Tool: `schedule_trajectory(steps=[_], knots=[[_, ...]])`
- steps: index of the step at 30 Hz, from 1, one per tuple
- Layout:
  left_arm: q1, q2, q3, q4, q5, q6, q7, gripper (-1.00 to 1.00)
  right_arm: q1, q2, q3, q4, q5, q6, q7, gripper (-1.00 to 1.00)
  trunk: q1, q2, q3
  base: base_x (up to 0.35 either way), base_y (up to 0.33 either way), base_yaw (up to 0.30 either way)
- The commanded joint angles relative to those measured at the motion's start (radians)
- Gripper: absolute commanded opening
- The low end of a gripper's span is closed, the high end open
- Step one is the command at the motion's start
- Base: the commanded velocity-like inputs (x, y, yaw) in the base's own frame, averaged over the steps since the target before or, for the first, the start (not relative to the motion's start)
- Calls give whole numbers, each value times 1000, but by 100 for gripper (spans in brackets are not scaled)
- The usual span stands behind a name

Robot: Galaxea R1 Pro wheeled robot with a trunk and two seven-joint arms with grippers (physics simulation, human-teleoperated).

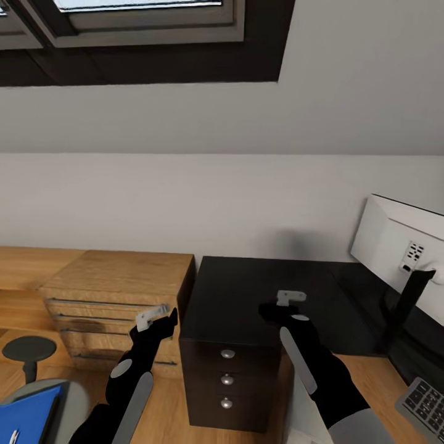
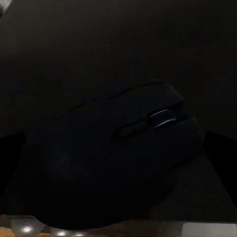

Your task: In the bedroom, organize the workspace by keeping the computer under the desk, ensuring the monitor is on the desk, placing the keyboard on the desk next to the monitor, placing the mouse on the desk next to the keyboard, moving the folder from the swivel chair onto the desk next to the mouse, stacking the notebook on top of the folder with the pen on top of the notebook, and positioning the swivel chair next to the desk.

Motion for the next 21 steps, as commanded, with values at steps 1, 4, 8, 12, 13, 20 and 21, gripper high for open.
schedule_trajectory(steps=[1,4,8,12,13,20,21], knots=[[-1,0,-1,-1,9,3,8,100,-1,-1,2,1,-10,3,7,-100,1,-1,-1,318,0,0],[0,1,0,-2,9,3,8,100,-1,-8,2,6,-10,15,77,-100,1,-1,-1,212,0,0],[-1,1,0,-3,9,3,8,100,-1,-25,-2,31,-11,29,205,-100,1,-1,-1,50,0,0],[-1,1,0,-4,9,3,8,100,-2,-35,-6,91,-9,31,264,-100,1,-1,-1,8,0,0],[-1,1,0,-4,9,3,8,100,-2,-36,-7,100,-9,31,270,-100,1,-1,-1,3,0,0],[0,1,0,-7,9,3,8,100,-4,-33,-7,121,-10,118,271,-100,1,-1,-1,1,0,0],[-1,1,0,-8,9,3,8,100,-4,-32,-6,121,-10,134,271,-100,1,-1,-1,0,0,0]])
